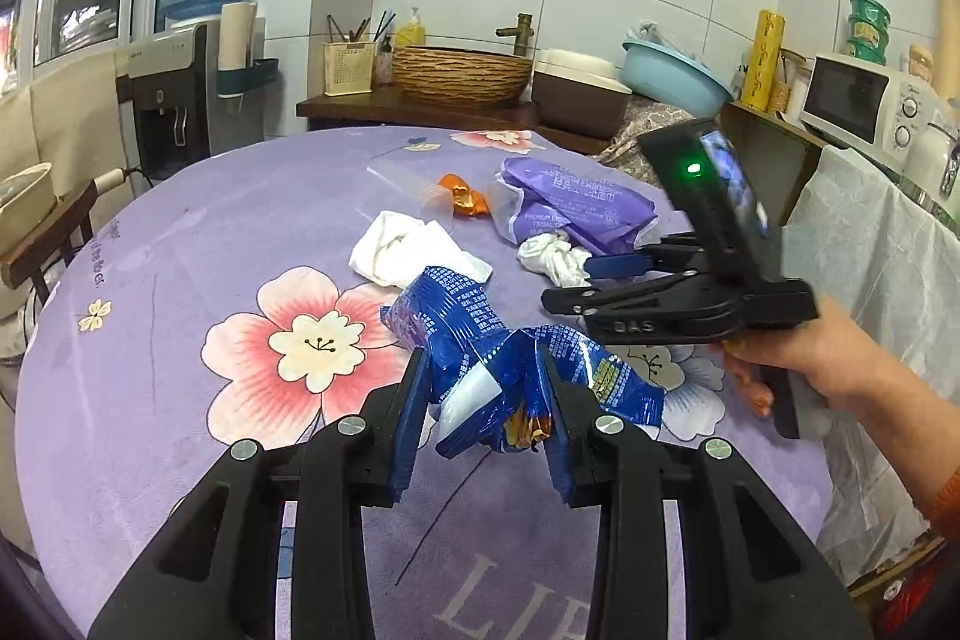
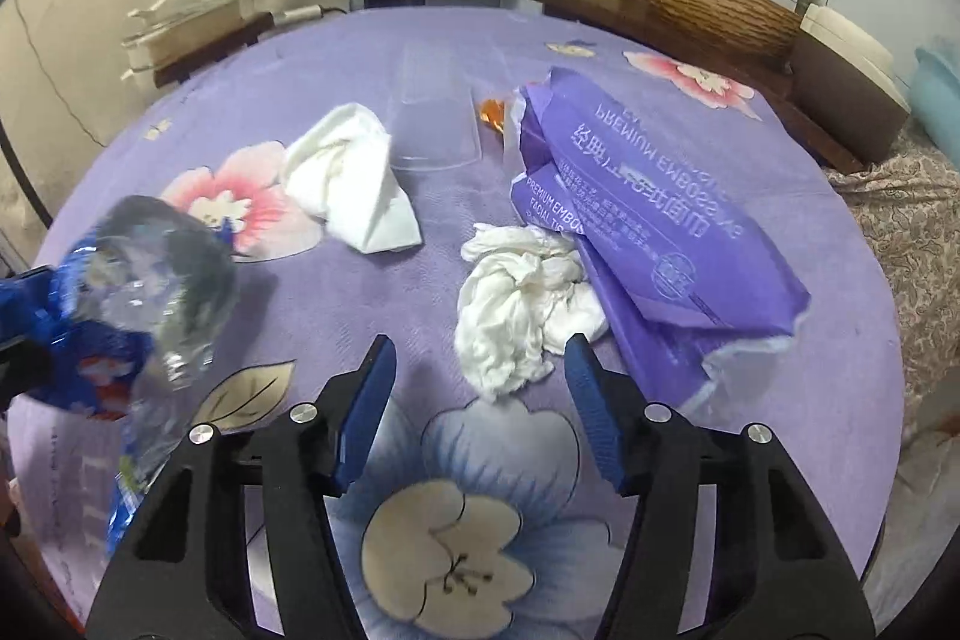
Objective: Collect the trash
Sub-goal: 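Grasp the white tissue with the right tool while the left tool holds the chip bag, then carry the tissue over the bin and open the right tool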
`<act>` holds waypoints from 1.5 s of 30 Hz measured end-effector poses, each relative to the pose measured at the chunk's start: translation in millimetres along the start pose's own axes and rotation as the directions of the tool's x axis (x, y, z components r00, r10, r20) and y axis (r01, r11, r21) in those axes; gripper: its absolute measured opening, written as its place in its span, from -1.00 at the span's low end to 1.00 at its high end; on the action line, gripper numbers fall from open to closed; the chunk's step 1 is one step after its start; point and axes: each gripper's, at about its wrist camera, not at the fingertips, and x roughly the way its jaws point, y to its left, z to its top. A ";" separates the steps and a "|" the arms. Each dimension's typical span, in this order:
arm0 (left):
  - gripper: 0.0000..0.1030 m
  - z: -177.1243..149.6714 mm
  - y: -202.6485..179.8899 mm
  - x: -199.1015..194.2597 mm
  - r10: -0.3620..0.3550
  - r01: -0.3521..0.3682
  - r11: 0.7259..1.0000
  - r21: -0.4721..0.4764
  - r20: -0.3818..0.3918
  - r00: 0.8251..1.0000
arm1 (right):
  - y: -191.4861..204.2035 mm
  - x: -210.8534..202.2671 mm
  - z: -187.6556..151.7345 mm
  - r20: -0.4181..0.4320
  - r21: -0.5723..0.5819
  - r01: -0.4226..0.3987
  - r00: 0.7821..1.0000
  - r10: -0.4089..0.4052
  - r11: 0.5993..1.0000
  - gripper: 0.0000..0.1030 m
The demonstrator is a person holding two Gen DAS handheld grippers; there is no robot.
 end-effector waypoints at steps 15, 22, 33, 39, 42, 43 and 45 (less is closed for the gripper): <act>-0.33 -2.6 -14.5 2.2 0.000 0.000 0.999 0.044 0.002 1.000 | -2.9 -19.8 -19.9 0.047 -0.003 0.046 0.998 -0.045 0.999 -0.72; -0.33 -1.2 -33.7 2.5 -0.007 0.007 0.996 0.088 0.002 1.000 | -1.2 -54.8 -42.7 0.105 0.002 0.000 0.994 -0.001 1.000 -0.74; -0.33 4.3 -88.8 7.5 -0.095 0.095 0.979 0.179 -0.007 0.995 | -24.6 -123.8 -100.1 0.204 0.101 -0.075 0.977 0.053 0.992 -0.74; -0.33 5.9 -127.0 17.9 -0.168 0.170 0.960 0.221 -0.026 0.985 | -57.8 -150.8 -144.8 0.218 0.199 -0.044 0.976 0.000 0.979 -0.73; -0.33 6.5 -145.6 20.7 -0.197 0.198 0.949 0.244 -0.030 0.980 | -77.4 -163.5 -164.3 0.233 0.254 -0.054 0.972 -0.007 0.966 -0.73; -0.33 6.7 -150.1 21.5 -0.204 0.205 0.947 0.248 -0.031 0.979 | -81.4 -164.9 -168.9 0.224 0.253 -0.064 0.974 0.006 0.965 -0.73; -0.33 7.3 -156.3 22.8 -0.220 0.221 0.944 0.243 -0.033 0.975 | -80.8 -163.9 -175.4 0.210 0.236 -0.041 0.978 -0.009 0.971 -0.73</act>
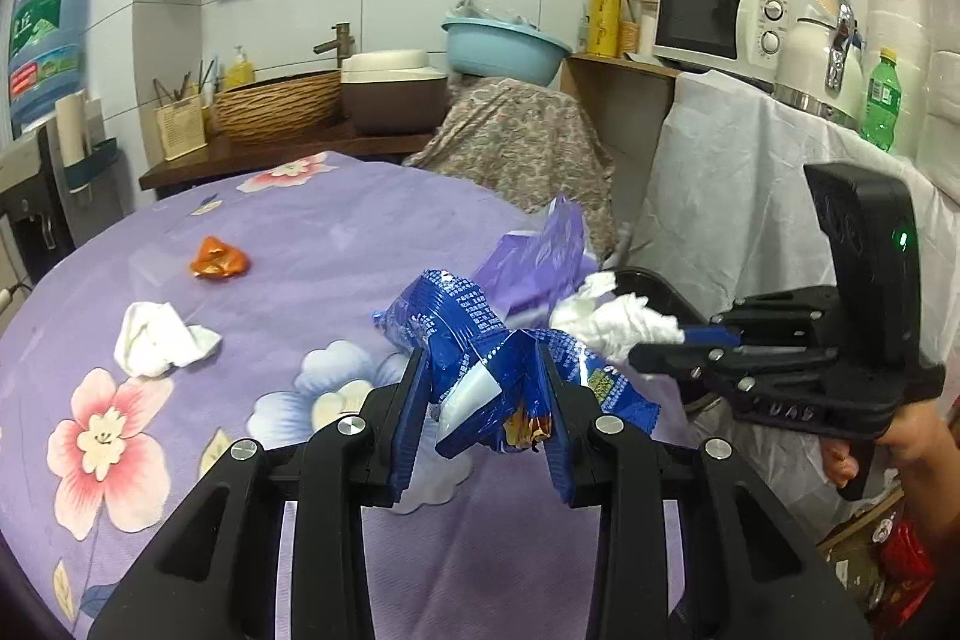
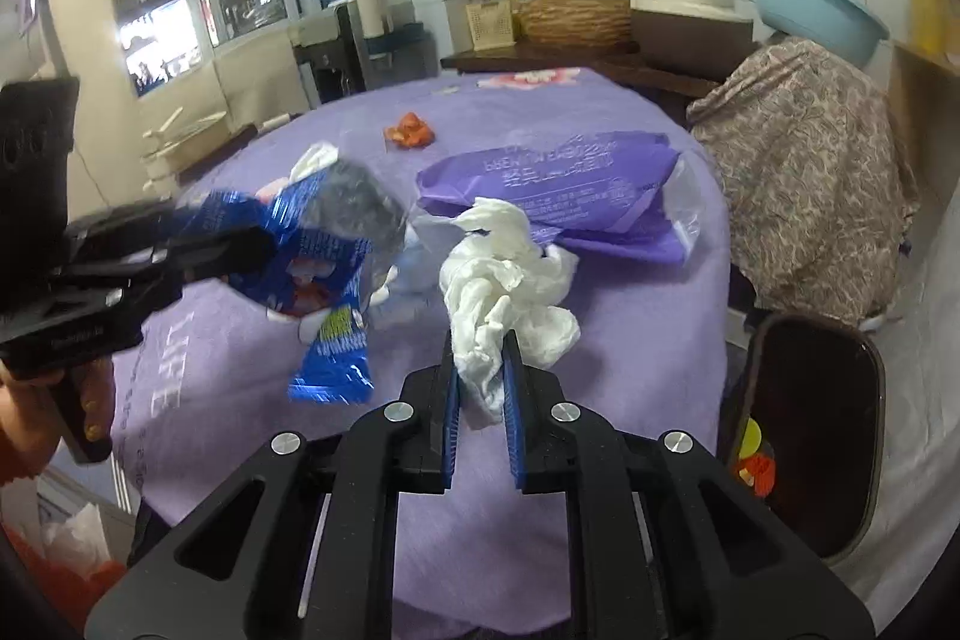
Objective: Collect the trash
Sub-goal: 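Carry the tissue over the bin and open the right tool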
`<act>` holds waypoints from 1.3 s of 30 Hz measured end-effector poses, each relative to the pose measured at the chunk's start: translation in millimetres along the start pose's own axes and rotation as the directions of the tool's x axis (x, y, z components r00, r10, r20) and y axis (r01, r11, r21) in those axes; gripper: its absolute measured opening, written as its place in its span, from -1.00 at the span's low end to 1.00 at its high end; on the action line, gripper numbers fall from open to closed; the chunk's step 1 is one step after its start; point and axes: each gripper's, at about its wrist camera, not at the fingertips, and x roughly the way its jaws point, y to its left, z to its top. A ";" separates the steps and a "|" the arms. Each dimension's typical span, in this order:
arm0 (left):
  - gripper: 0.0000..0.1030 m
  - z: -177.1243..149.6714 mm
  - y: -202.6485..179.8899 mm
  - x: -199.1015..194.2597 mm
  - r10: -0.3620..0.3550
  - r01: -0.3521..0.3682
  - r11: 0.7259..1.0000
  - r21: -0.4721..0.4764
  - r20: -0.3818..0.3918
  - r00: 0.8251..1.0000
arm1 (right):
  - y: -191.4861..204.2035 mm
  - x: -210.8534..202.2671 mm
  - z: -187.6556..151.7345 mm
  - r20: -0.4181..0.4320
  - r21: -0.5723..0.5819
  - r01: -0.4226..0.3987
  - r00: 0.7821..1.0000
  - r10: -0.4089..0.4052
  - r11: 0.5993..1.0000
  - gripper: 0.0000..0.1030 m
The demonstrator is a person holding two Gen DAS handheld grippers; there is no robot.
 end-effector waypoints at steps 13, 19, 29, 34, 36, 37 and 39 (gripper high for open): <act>-0.33 -3.2 16.4 -12.8 0.078 -0.077 0.997 -0.017 0.014 0.997 | 27.0 10.2 67.3 0.184 -0.101 0.007 0.983 0.011 0.995 -0.74; -0.33 -3.1 25.9 -20.4 0.089 -0.088 0.996 -0.032 0.027 0.996 | 34.5 22.1 88.2 0.188 -0.093 -0.019 0.982 0.036 0.996 -0.74; -0.33 8.3 8.7 -1.6 0.018 -0.018 1.000 -0.003 0.015 1.000 | -27.7 -1.9 36.9 0.152 0.044 0.224 0.962 -0.228 0.974 -0.73; -0.33 25.9 -20.6 21.5 -0.066 0.067 0.997 0.031 -0.002 0.998 | -86.7 -9.4 0.3 0.079 0.135 0.388 0.913 -0.401 0.912 -0.73; -0.33 33.6 -34.6 32.2 -0.100 0.101 0.994 0.047 -0.010 0.995 | -107.3 -9.7 -13.6 0.042 0.164 0.428 0.897 -0.440 0.889 -0.73; -0.33 36.1 -40.5 37.3 -0.118 0.118 0.992 0.050 -0.016 0.993 | -118.1 -8.5 -21.5 0.019 0.176 0.449 0.888 -0.459 0.876 -0.73; -0.33 41.5 -53.7 49.7 -0.151 0.153 0.987 0.056 -0.029 0.988 | -137.0 -4.5 -36.3 -0.023 0.203 0.471 0.879 -0.477 0.859 -0.73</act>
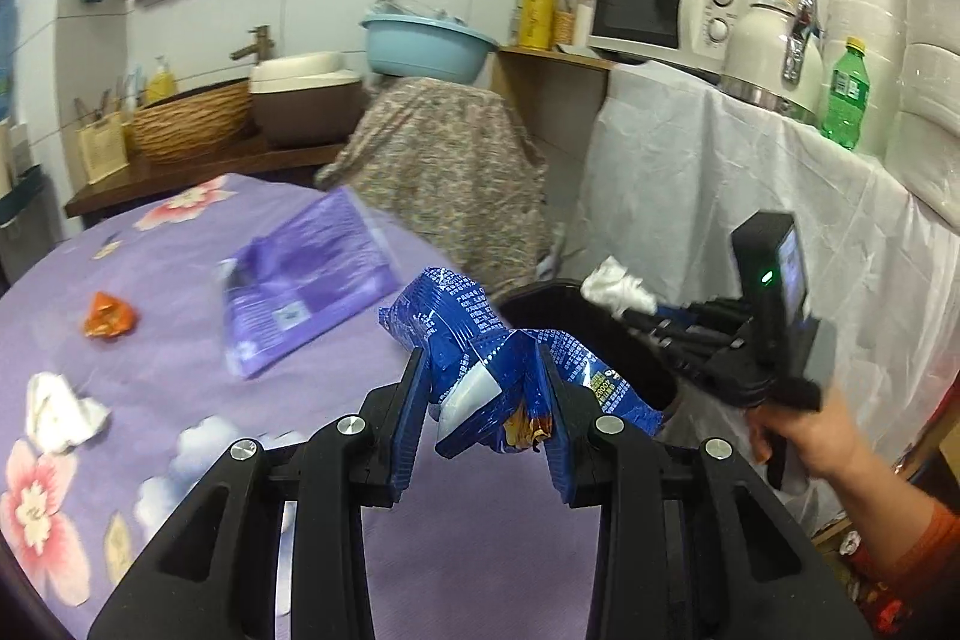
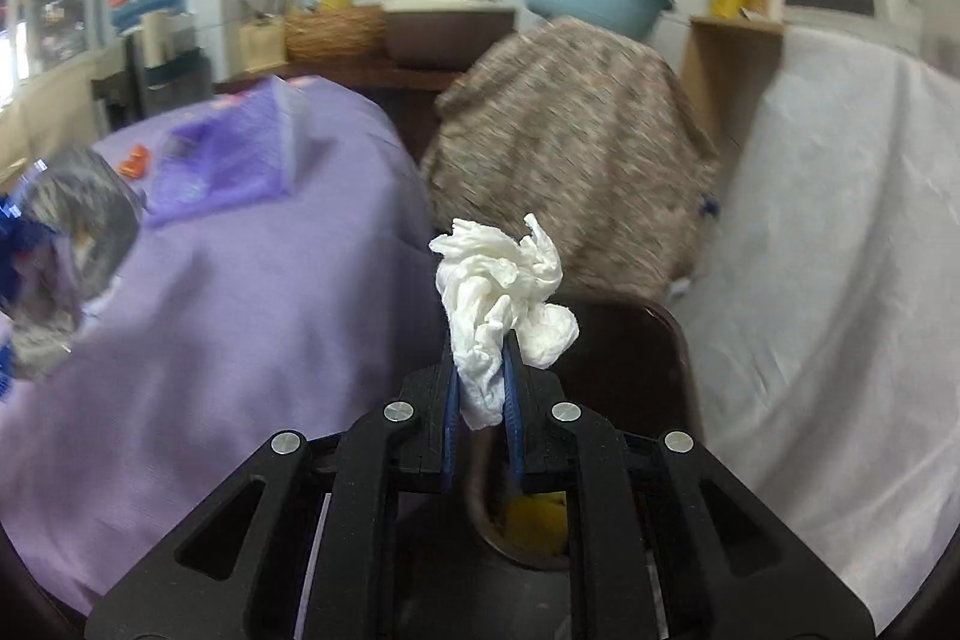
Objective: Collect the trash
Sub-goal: 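Carry the tissue over the bin and open the right tool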
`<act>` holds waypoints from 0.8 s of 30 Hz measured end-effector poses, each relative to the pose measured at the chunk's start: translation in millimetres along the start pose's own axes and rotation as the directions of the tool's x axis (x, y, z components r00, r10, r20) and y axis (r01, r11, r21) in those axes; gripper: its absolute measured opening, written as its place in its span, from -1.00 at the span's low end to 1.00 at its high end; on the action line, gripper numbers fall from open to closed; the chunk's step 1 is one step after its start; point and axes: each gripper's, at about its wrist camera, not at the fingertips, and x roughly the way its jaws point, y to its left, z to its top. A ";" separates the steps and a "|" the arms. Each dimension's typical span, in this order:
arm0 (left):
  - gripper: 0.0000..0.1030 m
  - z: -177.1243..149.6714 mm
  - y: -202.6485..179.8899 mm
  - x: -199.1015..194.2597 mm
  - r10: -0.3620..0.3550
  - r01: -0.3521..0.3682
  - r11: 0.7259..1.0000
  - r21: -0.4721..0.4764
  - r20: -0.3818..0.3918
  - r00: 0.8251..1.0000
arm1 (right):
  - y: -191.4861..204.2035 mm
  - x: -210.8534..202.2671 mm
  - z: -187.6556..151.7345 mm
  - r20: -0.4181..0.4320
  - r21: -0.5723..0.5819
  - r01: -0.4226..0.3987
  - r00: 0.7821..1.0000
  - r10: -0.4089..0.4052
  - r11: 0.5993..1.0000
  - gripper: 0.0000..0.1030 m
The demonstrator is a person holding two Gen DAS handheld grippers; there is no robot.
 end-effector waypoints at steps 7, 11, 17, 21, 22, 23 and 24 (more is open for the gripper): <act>-0.33 21.6 -37.4 55.6 -0.043 0.045 0.998 0.040 -0.038 0.998 | -48.8 56.8 -33.7 -0.140 0.099 0.034 0.990 -0.020 0.995 -0.73; -0.33 31.3 -51.1 82.1 -0.039 0.043 0.997 0.061 -0.060 0.997 | -68.5 95.1 -49.8 -0.214 0.153 0.044 0.977 -0.011 0.987 -0.73; -0.33 39.3 -63.4 106.6 -0.038 0.046 0.994 0.095 -0.084 0.996 | -79.0 137.0 -67.5 -0.291 0.187 0.055 0.957 0.002 0.981 -0.73; -0.33 42.0 -70.0 123.6 -0.043 0.054 0.994 0.099 -0.111 0.993 | -78.7 153.2 -74.5 -0.321 0.199 0.055 0.947 0.012 0.978 -0.71; -0.33 42.1 -70.7 128.3 -0.043 0.055 0.994 0.099 -0.120 0.992 | -77.7 155.6 -75.1 -0.325 0.199 0.056 0.945 0.012 0.978 -0.64; -0.33 42.0 -71.2 132.3 -0.042 0.054 0.994 0.098 -0.127 0.991 | -78.8 158.3 -75.2 -0.328 0.198 0.058 0.945 0.010 0.978 -0.51; -0.33 42.0 -71.7 136.5 -0.040 0.054 0.994 0.099 -0.135 0.990 | -78.6 160.0 -75.2 -0.328 0.196 0.063 0.944 0.005 0.978 -0.42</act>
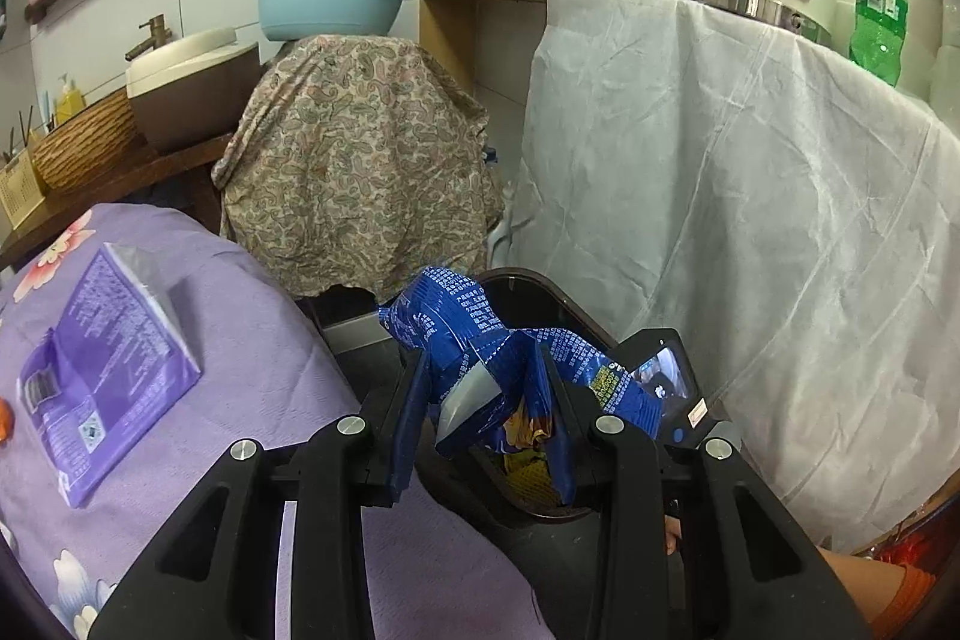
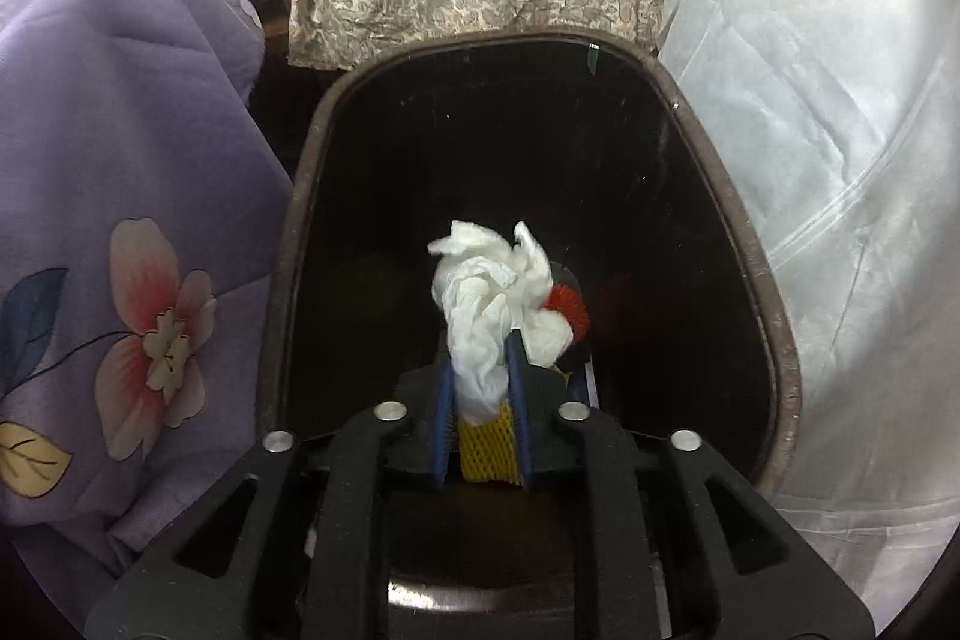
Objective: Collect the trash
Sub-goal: 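Carry the tissue over the bin and open the right tool, then lower the blue chip bag into the bin and open the left tool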
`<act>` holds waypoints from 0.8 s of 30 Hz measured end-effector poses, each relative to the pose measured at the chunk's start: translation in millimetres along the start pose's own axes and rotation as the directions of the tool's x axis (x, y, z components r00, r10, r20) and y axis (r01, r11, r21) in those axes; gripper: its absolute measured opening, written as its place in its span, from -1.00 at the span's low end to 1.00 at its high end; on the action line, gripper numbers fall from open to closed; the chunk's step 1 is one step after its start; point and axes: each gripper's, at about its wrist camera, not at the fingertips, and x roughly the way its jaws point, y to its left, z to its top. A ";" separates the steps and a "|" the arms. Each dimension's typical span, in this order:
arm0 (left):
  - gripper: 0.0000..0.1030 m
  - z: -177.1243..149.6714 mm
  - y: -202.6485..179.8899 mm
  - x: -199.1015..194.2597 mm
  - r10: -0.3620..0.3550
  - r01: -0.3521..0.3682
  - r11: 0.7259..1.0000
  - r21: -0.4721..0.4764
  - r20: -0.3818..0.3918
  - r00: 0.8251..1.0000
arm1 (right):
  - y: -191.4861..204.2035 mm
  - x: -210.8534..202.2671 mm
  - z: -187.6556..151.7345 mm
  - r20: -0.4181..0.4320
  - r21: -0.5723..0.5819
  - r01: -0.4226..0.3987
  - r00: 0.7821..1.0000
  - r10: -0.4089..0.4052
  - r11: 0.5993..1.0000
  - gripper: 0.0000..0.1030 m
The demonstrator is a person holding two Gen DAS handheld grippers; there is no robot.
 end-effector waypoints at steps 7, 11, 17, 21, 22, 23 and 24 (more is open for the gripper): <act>-0.33 11.4 -3.2 27.9 0.021 -0.020 1.000 0.020 -0.040 0.999 | -0.5 -6.7 -4.4 0.035 -0.008 0.022 0.999 -0.022 1.000 0.00; -0.33 22.2 -6.4 51.3 0.016 -0.014 0.999 0.031 -0.083 0.996 | -3.4 -15.0 -8.2 0.060 0.004 0.024 0.998 -0.024 1.000 0.06; -0.33 34.8 -8.8 104.1 -0.009 0.012 1.000 0.011 -0.206 0.979 | -2.2 -32.2 -20.6 0.099 -0.005 0.038 0.994 -0.037 0.999 0.08; -0.33 33.7 -10.1 139.9 -0.002 0.001 1.000 -0.005 -0.285 0.959 | -1.8 -40.9 -31.0 0.109 -0.011 0.061 0.992 -0.059 0.998 0.08; -0.33 32.7 -10.2 148.7 -0.016 0.011 1.000 -0.017 -0.307 0.952 | -0.4 -41.5 -31.6 0.110 -0.014 0.067 0.992 -0.065 0.998 0.08; -0.33 31.9 -11.1 156.5 -0.027 0.020 0.999 -0.025 -0.328 0.944 | 0.7 -42.4 -32.4 0.113 -0.019 0.073 0.991 -0.071 0.997 0.08; -0.33 31.1 -12.3 163.4 -0.033 0.024 0.999 -0.030 -0.345 0.938 | 2.0 -44.3 -34.4 0.118 -0.023 0.079 0.990 -0.076 0.997 0.08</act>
